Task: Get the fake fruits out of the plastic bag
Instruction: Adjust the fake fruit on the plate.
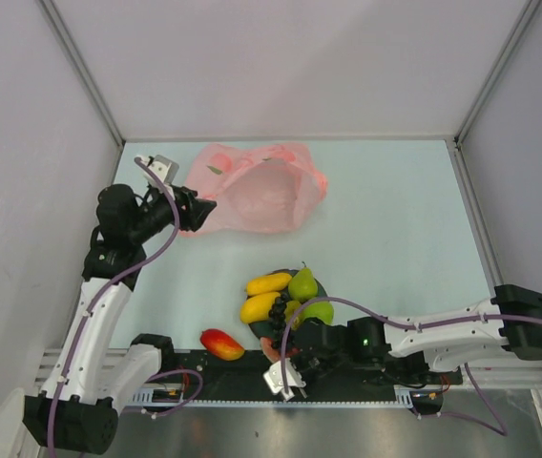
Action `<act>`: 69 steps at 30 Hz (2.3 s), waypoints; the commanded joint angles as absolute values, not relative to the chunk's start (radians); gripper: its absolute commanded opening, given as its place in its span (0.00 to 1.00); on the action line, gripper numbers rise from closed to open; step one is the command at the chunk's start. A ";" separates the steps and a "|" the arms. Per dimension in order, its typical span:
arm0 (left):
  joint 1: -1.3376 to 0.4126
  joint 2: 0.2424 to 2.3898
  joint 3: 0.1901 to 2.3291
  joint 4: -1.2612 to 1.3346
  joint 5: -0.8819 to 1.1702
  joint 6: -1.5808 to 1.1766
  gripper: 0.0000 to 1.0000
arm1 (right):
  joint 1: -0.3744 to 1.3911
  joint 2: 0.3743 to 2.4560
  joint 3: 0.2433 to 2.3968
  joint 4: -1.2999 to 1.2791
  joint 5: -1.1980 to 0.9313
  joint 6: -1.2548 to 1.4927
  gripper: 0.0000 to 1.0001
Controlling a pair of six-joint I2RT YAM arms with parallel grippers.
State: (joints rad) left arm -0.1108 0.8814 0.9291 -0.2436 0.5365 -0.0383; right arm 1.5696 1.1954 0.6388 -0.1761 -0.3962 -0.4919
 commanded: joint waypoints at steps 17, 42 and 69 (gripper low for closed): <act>-0.103 0.831 0.876 -0.163 0.552 -0.100 0.64 | 1.574 1.216 0.502 0.029 -0.170 -0.567 0.01; -0.091 0.861 0.864 -0.089 0.601 -0.169 0.64 | 1.551 1.152 0.560 -0.124 -0.038 -0.729 0.00; -0.086 0.851 0.839 -0.081 0.623 -0.207 0.63 | 1.456 1.124 0.632 -0.207 -0.138 -0.821 0.00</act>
State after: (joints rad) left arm -0.0952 0.8635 0.8494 -0.1131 0.5961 -0.1852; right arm 1.4410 1.1595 0.5838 -0.2066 -0.0887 -0.8463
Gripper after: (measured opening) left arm 0.636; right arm 0.007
